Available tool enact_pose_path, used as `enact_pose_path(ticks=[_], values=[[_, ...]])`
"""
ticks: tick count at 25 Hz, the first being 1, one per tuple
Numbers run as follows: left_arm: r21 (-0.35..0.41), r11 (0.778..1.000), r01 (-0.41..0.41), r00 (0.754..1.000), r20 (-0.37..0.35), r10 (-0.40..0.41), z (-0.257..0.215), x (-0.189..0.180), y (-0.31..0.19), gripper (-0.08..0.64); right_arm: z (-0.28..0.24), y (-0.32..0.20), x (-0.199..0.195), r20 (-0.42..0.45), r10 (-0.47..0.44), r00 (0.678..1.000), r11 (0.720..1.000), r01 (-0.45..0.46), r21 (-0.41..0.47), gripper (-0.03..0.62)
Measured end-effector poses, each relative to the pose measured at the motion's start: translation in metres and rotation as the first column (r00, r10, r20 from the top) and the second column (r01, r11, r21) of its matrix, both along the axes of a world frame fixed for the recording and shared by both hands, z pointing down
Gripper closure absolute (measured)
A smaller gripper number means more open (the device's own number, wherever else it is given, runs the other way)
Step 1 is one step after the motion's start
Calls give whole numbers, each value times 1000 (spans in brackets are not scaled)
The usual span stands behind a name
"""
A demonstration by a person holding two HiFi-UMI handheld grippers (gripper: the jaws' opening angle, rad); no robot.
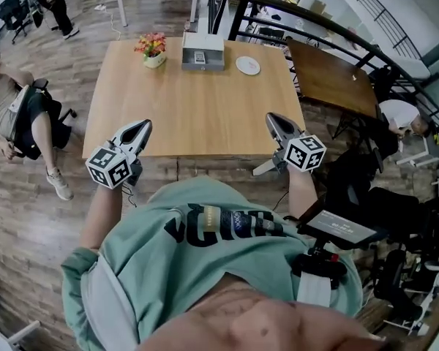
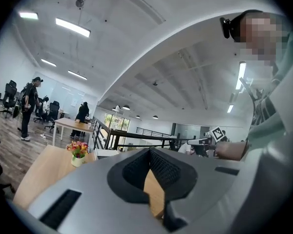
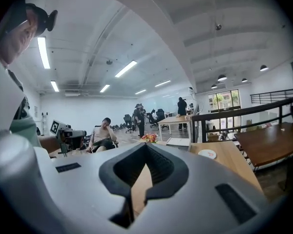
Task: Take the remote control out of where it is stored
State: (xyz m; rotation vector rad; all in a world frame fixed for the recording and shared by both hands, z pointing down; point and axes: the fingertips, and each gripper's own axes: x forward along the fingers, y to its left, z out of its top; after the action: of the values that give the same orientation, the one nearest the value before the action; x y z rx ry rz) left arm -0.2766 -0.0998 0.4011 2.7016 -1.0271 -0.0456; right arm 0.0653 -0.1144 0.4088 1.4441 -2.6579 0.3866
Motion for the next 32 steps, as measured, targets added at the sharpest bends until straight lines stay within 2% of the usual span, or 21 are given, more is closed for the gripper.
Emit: enact_pose_path(ticks=[3,6,10,19,24,27,30,32], values=[[-7,1000,-5,1000,-12,5,1,-34,-39,558,-10,-31,-31,10,18,1000,1000,-19,13,588],[-19,1000,-1,1000,-26,0,5,-65,-71,558,-10,-61,-64,-19,5,1000,1000,-5,8,588],[-45,999,8,999,-41,-10,18,-93,-104,558,-4,-93,-92,-33,0,999,1000,0,-19,588],[-90,994,61,997,-50,-65,41,-102,-155,558,8,-165,-101,-42,-51,998,998,49,-49,588],[-101,988,120,993,-10,-121,53,-71,-181,558,31,-205,-78,-4,-129,992,990,129,-53,588],[-87,984,156,988,16,-155,54,-26,-211,558,38,-244,-36,42,-161,986,986,163,-36,588],[-98,976,192,981,1,-193,52,33,-240,558,44,-289,13,64,-192,979,980,195,-42,588],[-108,975,196,981,34,-193,52,65,-249,558,53,-310,34,71,-231,970,971,235,-46,588]])
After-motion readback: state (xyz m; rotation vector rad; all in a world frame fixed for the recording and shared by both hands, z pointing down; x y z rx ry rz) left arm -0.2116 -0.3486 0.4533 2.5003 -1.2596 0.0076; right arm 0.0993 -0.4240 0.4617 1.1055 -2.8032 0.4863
